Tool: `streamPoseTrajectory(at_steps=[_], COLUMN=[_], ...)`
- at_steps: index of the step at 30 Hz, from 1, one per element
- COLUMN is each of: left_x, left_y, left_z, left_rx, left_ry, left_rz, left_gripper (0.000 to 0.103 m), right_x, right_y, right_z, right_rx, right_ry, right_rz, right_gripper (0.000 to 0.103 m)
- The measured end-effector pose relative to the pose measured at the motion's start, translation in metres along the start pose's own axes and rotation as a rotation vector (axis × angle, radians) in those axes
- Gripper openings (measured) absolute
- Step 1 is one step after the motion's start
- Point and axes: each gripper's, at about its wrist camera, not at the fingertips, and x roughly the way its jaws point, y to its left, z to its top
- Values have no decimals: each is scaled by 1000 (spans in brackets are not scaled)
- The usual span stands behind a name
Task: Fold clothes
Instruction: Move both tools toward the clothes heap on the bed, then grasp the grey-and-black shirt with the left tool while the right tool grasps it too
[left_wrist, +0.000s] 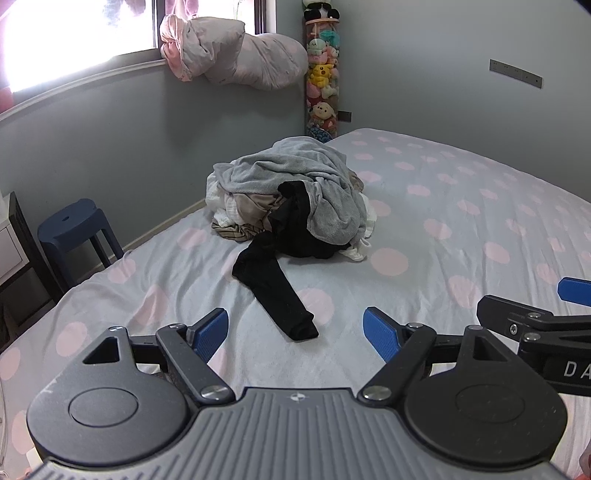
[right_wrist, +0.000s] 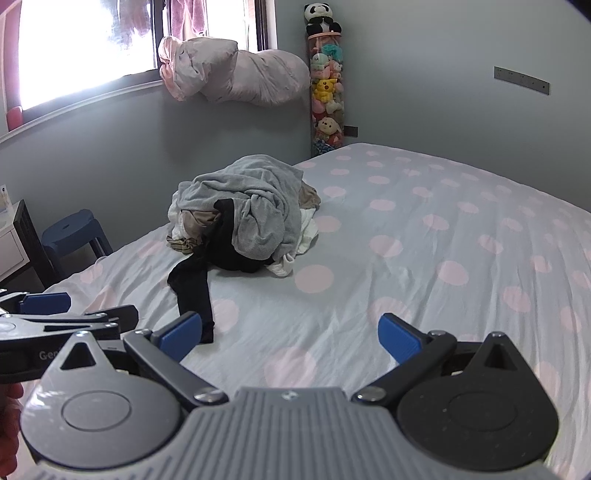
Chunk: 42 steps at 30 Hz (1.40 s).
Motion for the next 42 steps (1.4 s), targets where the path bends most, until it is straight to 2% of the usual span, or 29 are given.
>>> streamPoseTrajectory(at_steps=[13, 20, 26, 28, 30, 31, 32, 33, 35, 40, 42], left_x=[11, 35, 70, 86, 106, 117, 128, 139, 162, 224, 238], left_y=[8, 17, 24, 27, 31, 33, 35, 37, 41, 52, 53], left_z=[5, 22, 47, 56, 65, 69, 73, 76, 81, 89, 92], left_rx=[-31, -51, -39, -41, -38, -37, -33, -27, -5, -2, -12], left_ry=[21, 39, 58, 65, 77, 86, 90, 92, 86, 99, 107], left_rz=[0, -11, -23, -36, -55, -61, -62, -60, -57, -66, -91], left_gripper=[80, 80, 79, 75, 64, 63, 62, 62, 62, 62, 60], right_x=[10, 36, 82, 98, 115, 124, 133, 143, 168, 231, 253], right_y=[4, 2, 3, 4, 6, 9, 11, 15, 20, 23, 25], right_z=[2, 17, 38, 43, 47, 49, 51, 53, 57, 59, 60], right_rx=[-28, -57, -94, -115, -144, -170, -197, -225, -263, -283, -304], right_ry=[3, 28, 75, 70, 60, 52, 45, 45, 67, 96, 94], right_rz=[28, 71, 107, 124, 140, 141, 139, 136, 147, 175, 174], right_gripper=[102, 103, 103, 102, 101, 101, 96, 85, 78, 78, 78])
